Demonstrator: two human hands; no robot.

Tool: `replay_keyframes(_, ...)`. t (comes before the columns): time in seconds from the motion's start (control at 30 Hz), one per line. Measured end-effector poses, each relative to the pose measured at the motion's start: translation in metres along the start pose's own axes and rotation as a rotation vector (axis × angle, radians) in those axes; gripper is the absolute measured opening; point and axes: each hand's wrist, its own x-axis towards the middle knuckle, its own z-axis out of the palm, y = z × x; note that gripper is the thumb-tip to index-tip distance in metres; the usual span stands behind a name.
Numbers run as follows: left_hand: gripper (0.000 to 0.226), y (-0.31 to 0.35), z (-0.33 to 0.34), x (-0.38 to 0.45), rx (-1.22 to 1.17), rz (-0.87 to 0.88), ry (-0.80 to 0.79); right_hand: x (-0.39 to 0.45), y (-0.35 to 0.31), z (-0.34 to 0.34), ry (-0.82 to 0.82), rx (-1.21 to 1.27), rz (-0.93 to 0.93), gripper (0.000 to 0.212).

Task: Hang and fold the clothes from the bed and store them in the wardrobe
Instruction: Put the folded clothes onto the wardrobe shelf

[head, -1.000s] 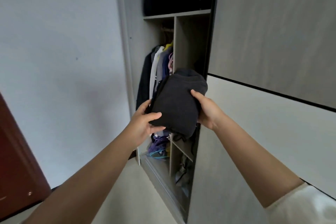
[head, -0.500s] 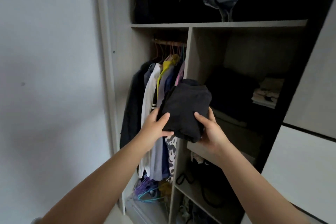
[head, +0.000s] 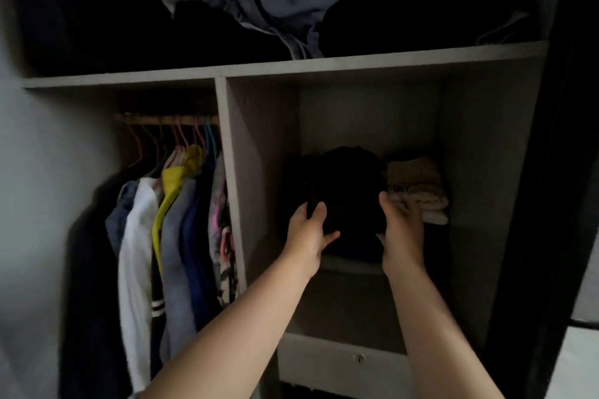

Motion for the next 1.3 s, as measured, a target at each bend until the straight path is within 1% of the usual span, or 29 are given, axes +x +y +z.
replay_keyframes(0.07,0.044,-0.002,0.013,0.027,0.031,0.027,-0.074,0.022,0.004,0.002,0.014,-0.057,-0.08,0.043)
replay_keyframes(0.13,0.044,-0.006,0.021,0.055,0.056,0.03,-0.118,0.042,0.008,0.003,0.047,-0.109,-0.11,0.038)
replay_keyframes(0.2,0.044,-0.008,0.03,0.083,0.057,0.026,-0.157,0.066,0.009,0.004,0.061,-0.138,-0.135,0.036)
replay_keyframes(0.3,0.042,-0.01,0.048,0.118,0.075,0.022,-0.225,0.097,0.005,0.006,0.111,-0.224,-0.235,0.034)
replay_keyframes(0.43,0.042,-0.012,0.093,0.161,0.095,-0.019,-0.305,0.145,-0.01,0.001,0.27,-0.403,-0.36,0.032)
replay_keyframes(0.5,0.043,-0.02,0.12,0.187,0.107,-0.082,-0.352,0.175,-0.016,-0.005,0.356,-0.504,-0.352,0.033)
replay_keyframes(0.57,0.044,-0.037,0.137,0.205,0.193,-0.153,-0.361,0.197,-0.02,-0.013,0.378,-0.69,-0.282,0.033)
replay_keyframes(0.63,0.048,-0.056,0.147,0.22,0.335,-0.21,-0.361,0.213,-0.019,-0.023,0.303,-0.985,-0.184,0.032)
replay_keyframes(0.7,0.052,-0.064,0.149,0.226,0.414,-0.23,-0.359,0.22,-0.019,-0.026,0.199,-1.166,-0.148,0.035)
replay_keyframes(0.77,0.052,-0.065,0.149,0.232,0.536,-0.184,-0.408,0.235,-0.022,-0.024,0.115,-1.245,-0.158,0.039)
replay_keyframes(0.83,0.046,-0.059,0.147,0.231,0.682,-0.139,-0.493,0.248,-0.028,-0.015,0.038,-1.251,-0.115,0.042)
replay_keyframes(0.93,0.044,-0.053,0.141,0.225,0.854,-0.14,-0.591,0.263,-0.018,-0.017,-0.057,-1.475,0.007,0.044)
replay_keyframes(1.0,0.044,-0.057,0.134,0.222,0.975,-0.101,-0.609,0.266,0.0,-0.025,-0.083,-1.542,0.08,0.045)
replay_keyframes(1.07,0.044,-0.063,0.128,0.22,1.021,-0.075,-0.615,0.268,0.012,-0.03,-0.103,-1.582,0.118,0.047)
replay_keyframes(1.1,0.044,-0.065,0.127,0.22,1.026,-0.057,-0.617,0.269,0.014,-0.032,-0.108,-1.637,0.076,0.048)
replay_keyframes(1.17,0.044,-0.061,0.128,0.219,1.053,-0.003,-0.63,0.271,0.01,-0.031,-0.092,-1.665,-0.008,0.047)
replay_keyframes(1.2,0.044,-0.06,0.127,0.218,1.086,0.035,-0.623,0.268,0.007,-0.032,-0.077,-1.644,-0.017,0.047)
replay_keyframes(1.3,0.046,-0.054,0.12,0.216,1.21,0.168,-0.566,0.242,-0.002,-0.025,-0.063,-1.689,-0.177,0.045)
